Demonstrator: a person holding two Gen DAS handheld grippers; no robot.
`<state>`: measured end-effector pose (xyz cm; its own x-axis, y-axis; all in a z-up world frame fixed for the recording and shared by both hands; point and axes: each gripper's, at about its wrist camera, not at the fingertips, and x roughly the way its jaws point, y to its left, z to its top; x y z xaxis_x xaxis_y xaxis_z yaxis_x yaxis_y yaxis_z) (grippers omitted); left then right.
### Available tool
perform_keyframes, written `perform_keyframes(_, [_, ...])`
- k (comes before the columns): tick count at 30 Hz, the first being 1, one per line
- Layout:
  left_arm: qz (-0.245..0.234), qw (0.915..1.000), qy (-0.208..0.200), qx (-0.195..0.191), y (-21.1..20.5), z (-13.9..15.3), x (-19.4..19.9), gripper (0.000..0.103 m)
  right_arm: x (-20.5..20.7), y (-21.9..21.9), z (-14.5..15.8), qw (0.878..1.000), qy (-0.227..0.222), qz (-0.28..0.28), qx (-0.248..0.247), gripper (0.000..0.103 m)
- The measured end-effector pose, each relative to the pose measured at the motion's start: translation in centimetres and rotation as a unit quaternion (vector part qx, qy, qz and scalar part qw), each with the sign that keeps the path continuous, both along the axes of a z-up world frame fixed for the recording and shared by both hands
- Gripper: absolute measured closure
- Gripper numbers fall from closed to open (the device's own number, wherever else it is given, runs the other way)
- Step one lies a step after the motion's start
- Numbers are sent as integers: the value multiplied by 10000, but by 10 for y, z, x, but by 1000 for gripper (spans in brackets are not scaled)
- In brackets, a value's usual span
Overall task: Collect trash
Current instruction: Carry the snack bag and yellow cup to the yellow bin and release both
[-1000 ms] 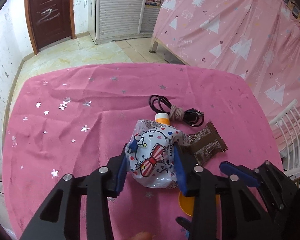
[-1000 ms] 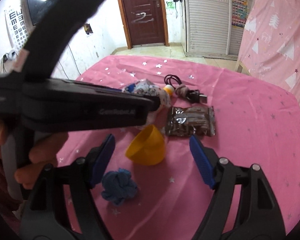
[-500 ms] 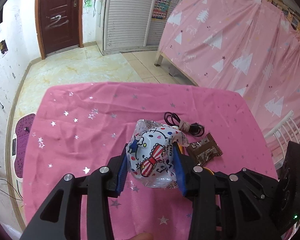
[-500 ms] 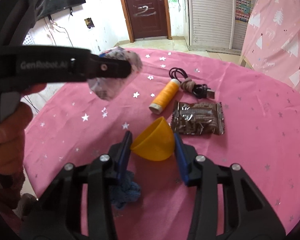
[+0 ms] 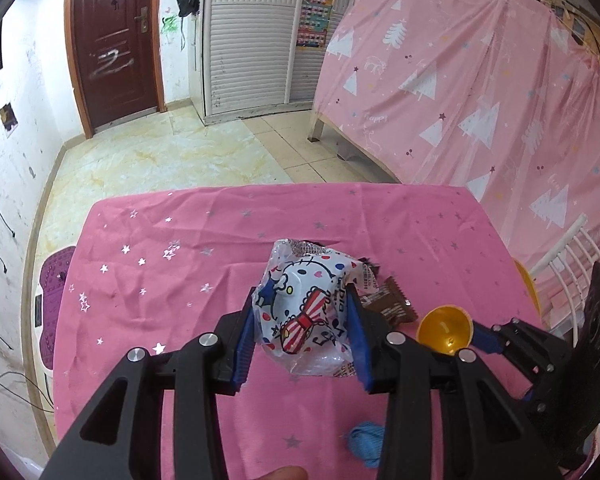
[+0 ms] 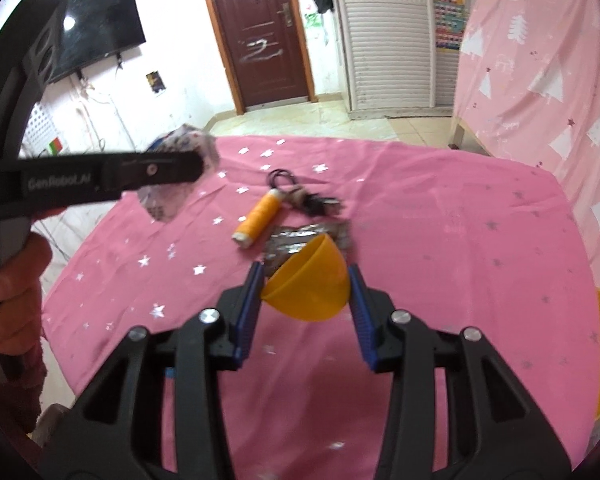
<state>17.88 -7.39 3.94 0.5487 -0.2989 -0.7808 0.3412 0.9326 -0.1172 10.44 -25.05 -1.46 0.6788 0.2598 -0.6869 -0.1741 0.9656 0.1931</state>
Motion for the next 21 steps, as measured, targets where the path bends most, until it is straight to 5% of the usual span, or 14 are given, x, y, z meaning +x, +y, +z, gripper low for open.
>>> perform_keyframes(21, [-779,9957,-202,468,-139,8,-23,68,-37,-144,11,9881,-503,-1305,645,63])
